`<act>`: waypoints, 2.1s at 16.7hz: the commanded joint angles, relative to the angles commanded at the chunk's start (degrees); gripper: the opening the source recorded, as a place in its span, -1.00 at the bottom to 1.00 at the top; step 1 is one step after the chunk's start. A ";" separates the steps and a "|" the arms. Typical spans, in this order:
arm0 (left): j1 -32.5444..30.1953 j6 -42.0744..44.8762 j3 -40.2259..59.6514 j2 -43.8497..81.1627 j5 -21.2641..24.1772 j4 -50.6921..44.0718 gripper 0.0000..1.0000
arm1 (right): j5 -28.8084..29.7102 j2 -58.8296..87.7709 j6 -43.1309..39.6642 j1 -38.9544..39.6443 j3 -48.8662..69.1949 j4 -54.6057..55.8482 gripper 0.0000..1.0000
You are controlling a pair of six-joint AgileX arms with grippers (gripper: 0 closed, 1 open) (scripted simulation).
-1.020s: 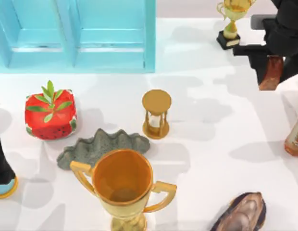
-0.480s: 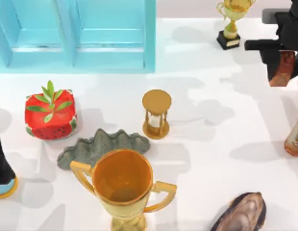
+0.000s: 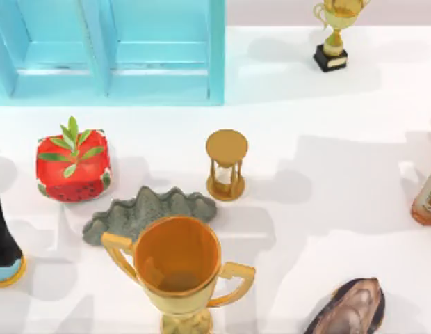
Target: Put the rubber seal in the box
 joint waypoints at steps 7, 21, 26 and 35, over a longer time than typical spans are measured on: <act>0.00 0.00 0.00 0.00 0.00 0.00 1.00 | -0.08 -8.39 -11.06 -11.00 -8.80 0.54 -1.00; 0.00 0.00 0.00 0.00 0.00 0.00 1.00 | -0.08 -7.16 -10.81 -10.78 -22.02 14.98 -1.00; 0.00 0.00 0.00 0.00 0.00 0.00 1.00 | -0.08 -7.16 -10.81 -10.78 -22.02 14.98 -0.55; 0.00 0.00 0.00 0.00 0.00 0.00 1.00 | -0.08 -7.16 -10.81 -10.78 -22.02 14.98 0.81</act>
